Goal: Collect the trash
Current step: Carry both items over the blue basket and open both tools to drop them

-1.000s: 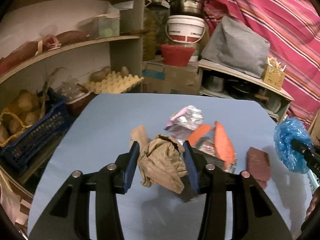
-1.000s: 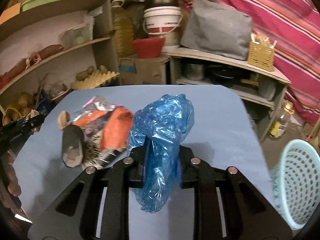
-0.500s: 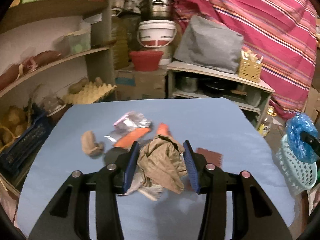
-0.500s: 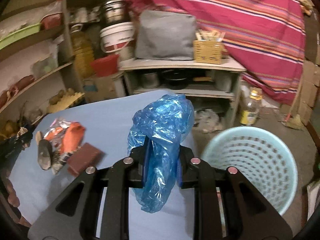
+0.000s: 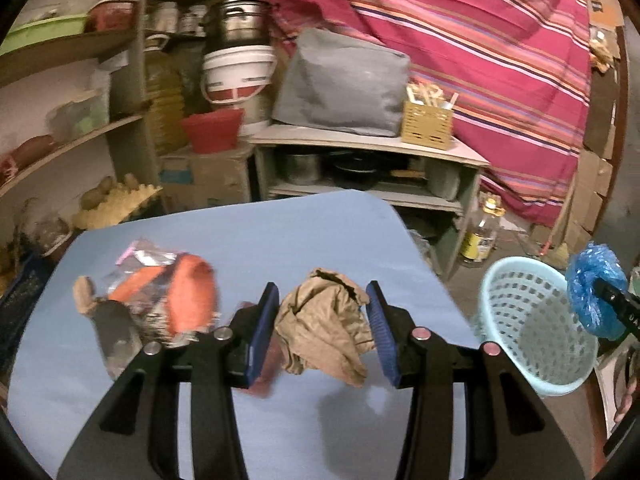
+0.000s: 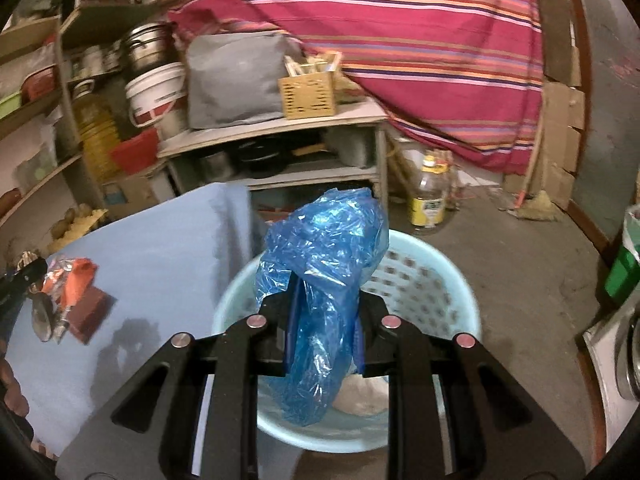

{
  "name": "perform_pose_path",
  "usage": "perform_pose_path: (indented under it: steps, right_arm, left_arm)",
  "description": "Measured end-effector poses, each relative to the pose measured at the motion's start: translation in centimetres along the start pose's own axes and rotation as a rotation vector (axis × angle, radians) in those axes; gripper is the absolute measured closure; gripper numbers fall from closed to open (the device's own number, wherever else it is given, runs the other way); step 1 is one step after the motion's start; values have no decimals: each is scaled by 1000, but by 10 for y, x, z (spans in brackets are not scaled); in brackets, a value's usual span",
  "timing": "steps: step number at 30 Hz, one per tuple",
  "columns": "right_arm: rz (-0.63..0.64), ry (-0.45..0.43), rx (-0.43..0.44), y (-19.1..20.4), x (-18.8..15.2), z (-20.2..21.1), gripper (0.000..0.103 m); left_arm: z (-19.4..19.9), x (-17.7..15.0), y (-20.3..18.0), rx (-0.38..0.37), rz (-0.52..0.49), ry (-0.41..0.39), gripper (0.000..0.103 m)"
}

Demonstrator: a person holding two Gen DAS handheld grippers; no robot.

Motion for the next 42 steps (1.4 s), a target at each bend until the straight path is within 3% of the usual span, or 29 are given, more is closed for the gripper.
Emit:
perform_pose_path:
  steps: [6,19,21,23,27,29,34,42]
  right_arm:
    - [11,20,-45,-28,-11,-4,80]
    - [-37,46,-21,-47,-7,-24,79]
    - [-35,67,-5,-41,-7,-33,73]
    - [-31,87,14,-38,-9,-40,44]
    - [5,102,-18,-34,-12,-48,37]
    - [16,99,-37,-36,-12,-46,24]
    - [0,31,-106,-53,-9,-20,11]
    - [-56,-35,-194,-79,-6,10,9]
  left_arm:
    - [-15,-5,-52,-46,-18,25,58]
    - [-38,-9,-127,-121,-79,56,58]
    - [-41,-7,-134,-124,-86,53,58]
    - [-44,-4,-141,-135,-87,58,57]
    - [-46,1,-151,-151,-89,53,57]
    - [-46,2,-155,-157,-93,50,57]
    - [-45,3,-171,-186,-107,48,57]
    - [-61,-8,-214,-249,-165,89,57]
Point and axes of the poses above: each gripper's, at about its wrist camera, not at the fingertips, and z roughly against the way its jaws point, y to its left, x to its top, the point moved 2 cm from there along -z, roughly the way its jaws point, and after that the axes turned 6 degrees about x, right-handed, at the moved point
